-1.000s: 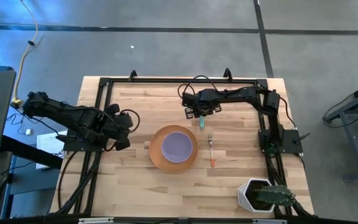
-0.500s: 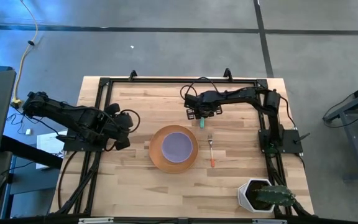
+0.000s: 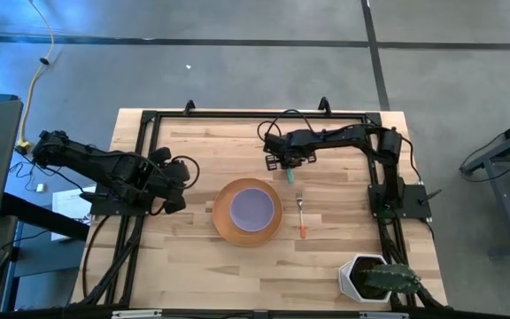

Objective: Set table place
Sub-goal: Put the blue spoon into the purple bowl on the orange plate

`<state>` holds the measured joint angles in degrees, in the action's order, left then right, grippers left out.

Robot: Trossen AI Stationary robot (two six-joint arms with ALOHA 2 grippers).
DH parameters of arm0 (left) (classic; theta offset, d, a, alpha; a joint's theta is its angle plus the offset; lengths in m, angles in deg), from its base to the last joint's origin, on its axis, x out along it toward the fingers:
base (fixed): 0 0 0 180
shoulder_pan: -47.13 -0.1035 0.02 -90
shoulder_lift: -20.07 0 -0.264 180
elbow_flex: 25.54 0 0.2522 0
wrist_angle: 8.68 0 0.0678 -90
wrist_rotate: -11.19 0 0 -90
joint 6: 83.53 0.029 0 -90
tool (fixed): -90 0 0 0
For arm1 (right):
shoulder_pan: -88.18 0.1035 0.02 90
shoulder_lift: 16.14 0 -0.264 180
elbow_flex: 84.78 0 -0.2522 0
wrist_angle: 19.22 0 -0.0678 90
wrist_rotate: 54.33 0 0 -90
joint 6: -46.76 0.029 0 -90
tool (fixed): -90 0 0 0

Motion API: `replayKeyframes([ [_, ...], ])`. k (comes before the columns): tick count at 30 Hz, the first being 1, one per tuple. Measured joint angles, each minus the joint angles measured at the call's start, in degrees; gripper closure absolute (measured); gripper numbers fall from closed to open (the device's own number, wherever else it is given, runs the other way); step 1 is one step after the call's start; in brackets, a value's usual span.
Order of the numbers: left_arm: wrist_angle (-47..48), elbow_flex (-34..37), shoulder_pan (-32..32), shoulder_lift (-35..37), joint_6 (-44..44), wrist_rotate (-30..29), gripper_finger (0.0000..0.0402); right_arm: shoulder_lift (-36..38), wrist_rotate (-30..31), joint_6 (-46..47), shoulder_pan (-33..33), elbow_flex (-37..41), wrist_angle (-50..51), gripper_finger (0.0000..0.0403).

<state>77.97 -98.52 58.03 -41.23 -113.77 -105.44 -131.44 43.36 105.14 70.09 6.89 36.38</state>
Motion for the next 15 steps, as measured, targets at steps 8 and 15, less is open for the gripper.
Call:
replayKeyframes([
  [8, -0.3, 0.0, 0.0, 0.0, 0.0, 0.0, 0.0256, -0.2, -1.1, -3.8, 0.1, -3.5, 3.2, 0.0391],
  [15, -2.3, 0.0, 0.0, 0.0, 0.0, 0.1, 0.0256, 2.2, -2.6, -9.5, 1.7, -13.2, 11.7, 0.0391],
])
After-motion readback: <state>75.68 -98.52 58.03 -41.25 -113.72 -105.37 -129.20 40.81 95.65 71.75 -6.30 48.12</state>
